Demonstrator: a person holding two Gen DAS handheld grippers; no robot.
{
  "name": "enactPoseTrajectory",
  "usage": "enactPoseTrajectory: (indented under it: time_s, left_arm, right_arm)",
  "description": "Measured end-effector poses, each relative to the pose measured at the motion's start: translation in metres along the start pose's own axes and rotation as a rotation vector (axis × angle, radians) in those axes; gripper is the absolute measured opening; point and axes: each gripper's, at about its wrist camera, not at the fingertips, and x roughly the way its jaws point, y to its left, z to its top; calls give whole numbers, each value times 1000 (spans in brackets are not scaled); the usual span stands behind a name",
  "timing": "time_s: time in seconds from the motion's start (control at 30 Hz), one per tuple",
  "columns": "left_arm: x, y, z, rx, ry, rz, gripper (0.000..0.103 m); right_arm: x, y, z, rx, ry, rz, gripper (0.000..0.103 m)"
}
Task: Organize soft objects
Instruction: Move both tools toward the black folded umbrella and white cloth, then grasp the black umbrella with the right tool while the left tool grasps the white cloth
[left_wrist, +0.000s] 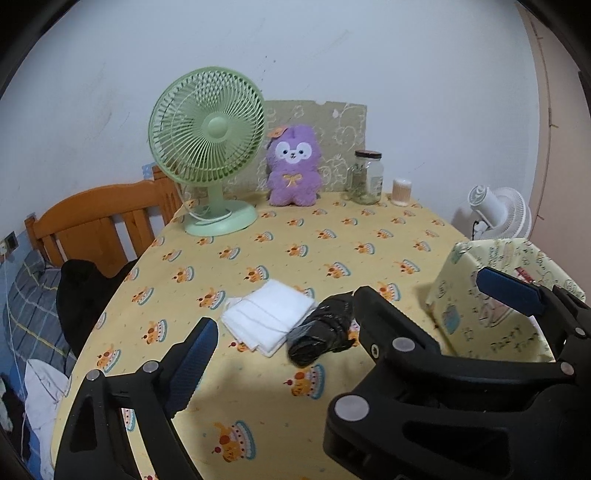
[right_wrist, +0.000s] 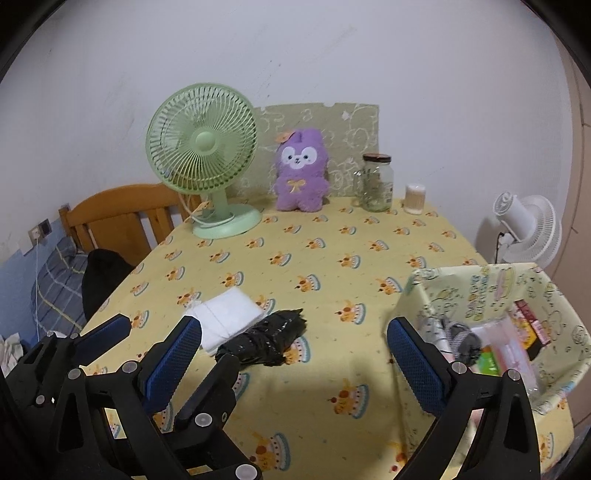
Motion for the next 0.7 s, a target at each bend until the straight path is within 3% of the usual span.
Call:
enactPoseTrajectory:
  time_s: [0.6,0.7]
  left_arm:
    - [51,25,-13,-14,117,31,92]
    - [59,27,-15,-19,135,27,88]
  right_arm:
    - [62,17,-9,-33,103,5,94]
    - [71,18,-10,-28,127,12,92]
